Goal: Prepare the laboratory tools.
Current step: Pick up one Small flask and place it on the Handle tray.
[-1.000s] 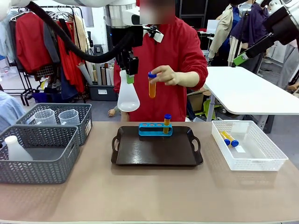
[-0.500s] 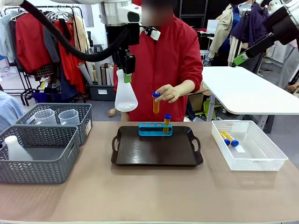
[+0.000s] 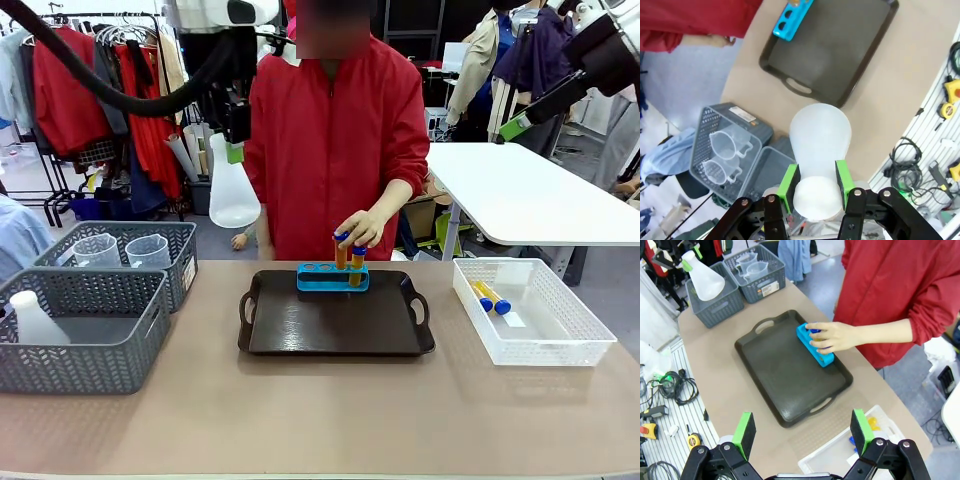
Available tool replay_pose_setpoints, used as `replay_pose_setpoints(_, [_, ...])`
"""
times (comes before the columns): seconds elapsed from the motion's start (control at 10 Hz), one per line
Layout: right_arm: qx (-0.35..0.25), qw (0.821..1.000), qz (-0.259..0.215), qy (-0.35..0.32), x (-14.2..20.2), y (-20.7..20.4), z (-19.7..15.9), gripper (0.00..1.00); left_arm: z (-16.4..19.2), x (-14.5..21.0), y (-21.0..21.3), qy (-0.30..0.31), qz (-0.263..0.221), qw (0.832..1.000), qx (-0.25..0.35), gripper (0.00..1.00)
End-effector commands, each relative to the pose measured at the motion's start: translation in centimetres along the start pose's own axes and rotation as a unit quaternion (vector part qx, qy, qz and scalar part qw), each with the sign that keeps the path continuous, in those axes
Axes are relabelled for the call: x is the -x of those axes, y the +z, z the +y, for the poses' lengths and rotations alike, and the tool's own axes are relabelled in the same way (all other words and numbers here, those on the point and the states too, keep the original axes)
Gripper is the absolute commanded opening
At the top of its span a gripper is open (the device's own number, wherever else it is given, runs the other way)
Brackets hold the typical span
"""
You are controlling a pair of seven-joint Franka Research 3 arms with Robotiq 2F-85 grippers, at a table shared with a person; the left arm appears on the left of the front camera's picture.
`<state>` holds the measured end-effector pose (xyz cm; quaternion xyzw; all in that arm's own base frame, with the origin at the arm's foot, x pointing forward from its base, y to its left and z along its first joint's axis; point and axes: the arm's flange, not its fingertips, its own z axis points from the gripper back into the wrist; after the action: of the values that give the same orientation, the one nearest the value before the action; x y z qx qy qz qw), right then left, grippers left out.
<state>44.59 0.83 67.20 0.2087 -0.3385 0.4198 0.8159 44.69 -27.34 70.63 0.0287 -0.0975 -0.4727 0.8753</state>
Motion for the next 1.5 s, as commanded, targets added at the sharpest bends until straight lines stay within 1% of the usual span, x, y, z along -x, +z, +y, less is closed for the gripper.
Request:
replay_pose_setpoints(0.0, [-0.002,1.000,-0.002,0.004,-0.1,0.0,0.1,1.00,-0.2,1.7,-0.4,0.013,-0.009,1.000,0.005,0.00])
replay_pose_setpoints(0.2, [-0.002,1.000,-0.002,0.004,-0.1,0.0,0.1,1.00,-0.2,1.5,0.1,0.022,-0.011,1.000,0.010,0.00])
replay_pose_setpoints(0.3, [-0.002,1.000,-0.002,0.004,-0.1,0.0,0.1,1.00,0.3,0.8,0.2,0.008,0.000,1.000,-0.002,0.00])
replay_pose_setpoints(0.9, [-0.002,1.000,-0.002,0.004,-0.1,0.0,0.1,1.00,0.2,0.6,0.0,0.009,0.000,1.000,0.001,0.00])
replay_pose_setpoints(1.1, [-0.002,1.000,-0.002,0.004,-0.1,0.0,0.1,1.00,-0.8,-3.1,-2.7,-0.007,0.011,1.000,0.013,0.00])
replay_pose_setpoints(1.2, [-0.002,1.000,-0.002,0.004,-0.1,0.0,0.1,1.00,-1.4,-5.0,-4.0,-0.033,0.011,0.999,0.015,0.00])
replay_pose_setpoints(1.3, [-0.002,1.000,-0.002,0.004,-0.1,0.0,0.1,1.00,-1.5,-6.7,-5.0,-0.059,0.008,0.998,-0.010,0.00])
replay_pose_setpoints(1.4, [-0.002,1.000,-0.002,0.004,-0.1,0.0,0.1,1.00,-1.7,-8.4,-6.5,-0.086,0.013,0.996,-0.009,0.00])
